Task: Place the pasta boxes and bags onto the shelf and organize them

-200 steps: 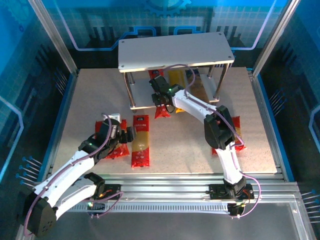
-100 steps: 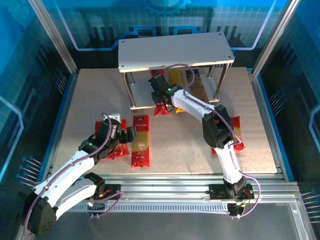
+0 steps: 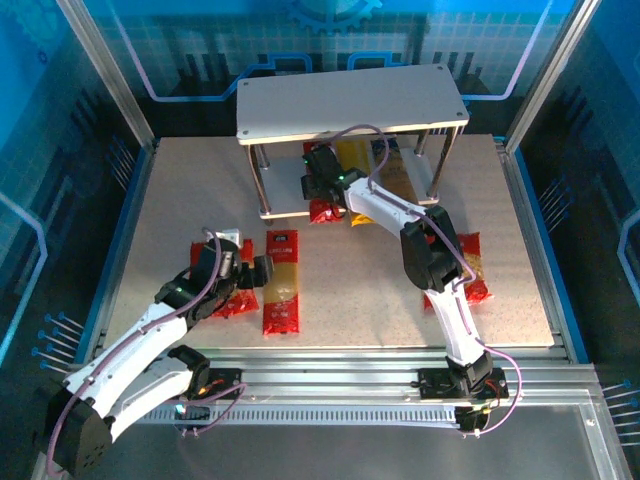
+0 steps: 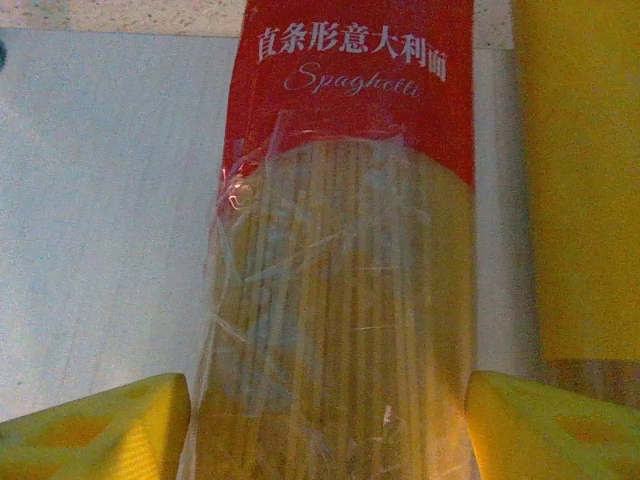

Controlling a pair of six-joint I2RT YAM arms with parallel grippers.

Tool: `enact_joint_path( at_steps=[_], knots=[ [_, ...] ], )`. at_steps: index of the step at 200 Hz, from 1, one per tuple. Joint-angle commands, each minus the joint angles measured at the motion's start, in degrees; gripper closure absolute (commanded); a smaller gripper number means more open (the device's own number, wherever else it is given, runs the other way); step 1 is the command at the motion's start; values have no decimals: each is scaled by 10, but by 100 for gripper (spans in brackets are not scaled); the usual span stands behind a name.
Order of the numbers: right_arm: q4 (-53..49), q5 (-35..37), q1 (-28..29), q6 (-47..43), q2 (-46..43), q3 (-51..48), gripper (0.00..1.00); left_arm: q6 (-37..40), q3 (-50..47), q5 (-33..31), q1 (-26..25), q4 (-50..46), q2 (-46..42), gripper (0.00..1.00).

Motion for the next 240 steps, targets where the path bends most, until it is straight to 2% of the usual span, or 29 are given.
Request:
enact_joint_path(
  at_steps=[1,36,61,109,139,158,185,240],
  knots=[
    [52,-33,-16,3,-51,-44,22,16,21,20,-7,-29,7,4],
    [93,-52,-8,-1,-143,-120,16,10,22,44,-26,-12,26,3],
    [118,-52,4,-8,-228,-203,12,0,25,30,-46,-7,39,3],
    [94,-115,16,16,-394,-358,12,-26,37,6,-90,5,87,3],
    [53,-113,22,24,-480,-430,12,-40,56,-16,-99,8,148,1],
    [36,-92,21,25,-530,-464,12,-45,65,-30,-99,12,186,1],
    [37,-75,12,24,-594,-499,9,-55,83,-17,-99,25,246,1],
    [40,-65,-4,21,-668,-533,7,-97,92,2,-99,55,324,0]
  ],
)
